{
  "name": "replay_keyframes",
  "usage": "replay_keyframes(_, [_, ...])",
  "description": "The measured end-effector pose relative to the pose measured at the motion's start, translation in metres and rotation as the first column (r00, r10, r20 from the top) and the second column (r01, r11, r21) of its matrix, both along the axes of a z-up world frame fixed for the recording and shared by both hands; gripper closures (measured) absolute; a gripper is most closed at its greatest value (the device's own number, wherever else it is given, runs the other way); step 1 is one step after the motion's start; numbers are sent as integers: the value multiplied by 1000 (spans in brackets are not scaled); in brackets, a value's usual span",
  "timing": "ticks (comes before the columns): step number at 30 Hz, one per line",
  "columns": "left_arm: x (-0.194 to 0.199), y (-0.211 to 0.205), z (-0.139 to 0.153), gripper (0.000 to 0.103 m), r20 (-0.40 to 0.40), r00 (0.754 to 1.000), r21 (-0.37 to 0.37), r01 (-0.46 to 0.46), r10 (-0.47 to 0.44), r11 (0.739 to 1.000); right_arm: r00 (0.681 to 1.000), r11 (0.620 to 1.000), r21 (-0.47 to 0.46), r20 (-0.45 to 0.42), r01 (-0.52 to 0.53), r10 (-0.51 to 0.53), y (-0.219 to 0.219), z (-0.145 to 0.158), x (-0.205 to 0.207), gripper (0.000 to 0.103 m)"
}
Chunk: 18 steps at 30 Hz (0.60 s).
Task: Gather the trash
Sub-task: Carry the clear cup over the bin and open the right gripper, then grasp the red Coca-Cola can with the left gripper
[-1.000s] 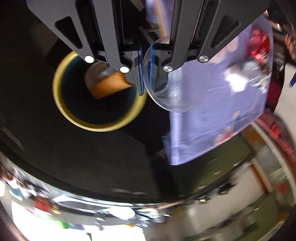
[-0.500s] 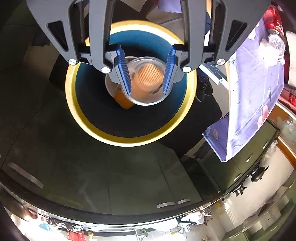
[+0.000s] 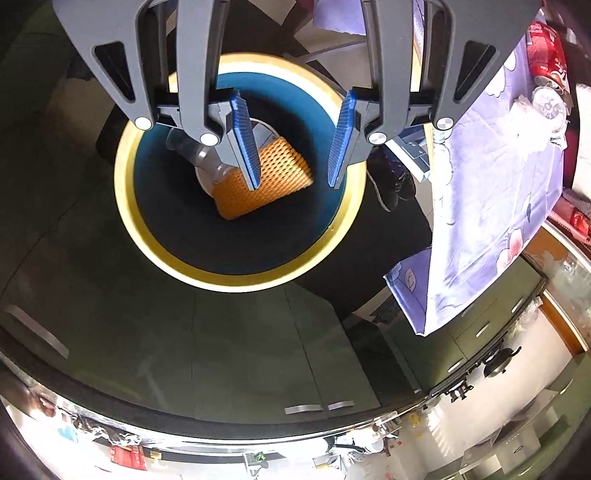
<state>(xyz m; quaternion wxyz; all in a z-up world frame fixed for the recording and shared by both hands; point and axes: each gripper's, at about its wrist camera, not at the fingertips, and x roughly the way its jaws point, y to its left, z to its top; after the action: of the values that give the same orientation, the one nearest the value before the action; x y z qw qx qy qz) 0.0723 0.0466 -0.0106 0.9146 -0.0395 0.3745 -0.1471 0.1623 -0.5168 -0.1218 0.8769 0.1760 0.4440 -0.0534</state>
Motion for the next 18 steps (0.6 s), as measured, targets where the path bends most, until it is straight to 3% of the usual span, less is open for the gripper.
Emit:
replay_keyframes(4, [-2, -5, -5, 9, -52, 998, -27, 36, -38, 999, 1000, 1000, 4, -1, -18, 18, 5, -2, -1, 64])
replay_keyframes(8, [-9, -34, -11, 9, -122, 976, -114, 164, -178, 980, 1000, 1000, 2, -3, -28, 28, 9, -2, 0, 64])
replay_keyframes(11, [-14, -72, -21, 9, -156, 958, -46, 238, -243, 970, 999, 999, 5, 5, -34, 34, 11, 1, 0, 63])
replay_keyframes(15, [-12, -100, -37, 9, -188, 952, 54, 254, -239, 966, 999, 999, 2, 14, -46, 46, 13, 3, -2, 61])
replay_keyframes(18, [-7, -109, -46, 9, -225, 940, 45, 272, -256, 961, 998, 999, 2, 17, -53, 53, 14, 3, -5, 61])
